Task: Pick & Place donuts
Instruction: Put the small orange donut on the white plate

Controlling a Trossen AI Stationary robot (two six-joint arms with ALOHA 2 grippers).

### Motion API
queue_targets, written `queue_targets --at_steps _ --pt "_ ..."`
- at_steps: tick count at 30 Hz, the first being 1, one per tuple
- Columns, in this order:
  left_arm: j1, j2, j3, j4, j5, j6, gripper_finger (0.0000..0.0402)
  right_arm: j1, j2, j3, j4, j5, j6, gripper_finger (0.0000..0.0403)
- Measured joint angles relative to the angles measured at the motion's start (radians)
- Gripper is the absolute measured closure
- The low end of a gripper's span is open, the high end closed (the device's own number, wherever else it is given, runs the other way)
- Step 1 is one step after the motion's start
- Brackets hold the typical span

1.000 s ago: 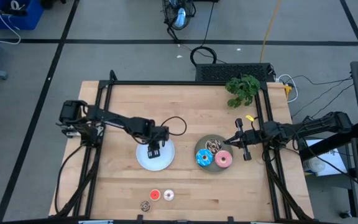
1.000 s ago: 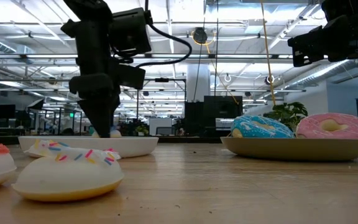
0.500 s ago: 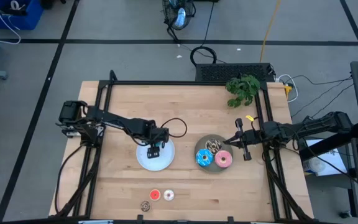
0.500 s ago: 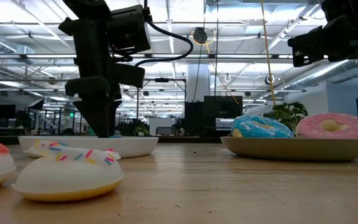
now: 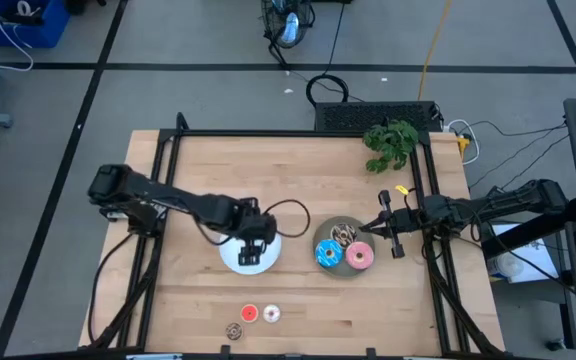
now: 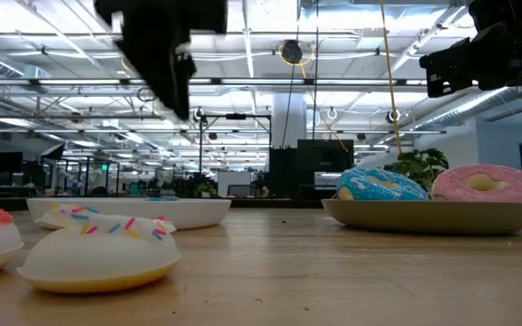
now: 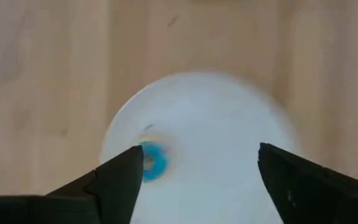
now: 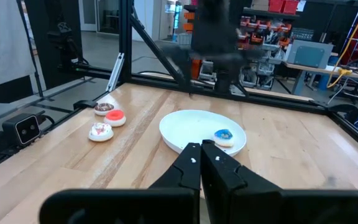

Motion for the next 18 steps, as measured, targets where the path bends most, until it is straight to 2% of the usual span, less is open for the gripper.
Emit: queue_targets --at_steps 3,7,14,16,18 --pt "-0.083 0.001 0.091 -0.036 0.011 -0.022 0.0124 0.0 0.0 0.0 0.0 0.0 0.005 0.0403" --pt "-0.208 0.0 0.163 -0.065 -0.032 -0.086 0.0179 0.0 0.0 0.0 0.0 -0.002 0.014 0.0403" --pt "-0.335 0.004 0.17 -0.103 -0.018 -0.289 0.0323 0.0 0.0 0.0 0.008 -0.002 0.015 0.0403" --pt "-0.359 0.017 0.171 -0.1 -0.031 -0.302 0.0369 0.0 0.0 0.0 0.014 -0.002 0.015 0.0403" --pt "-0.383 0.036 0.171 -0.097 -0.041 -0.287 0.0392 0.0 0.0 0.0 0.021 -0.002 0.016 0.0403"
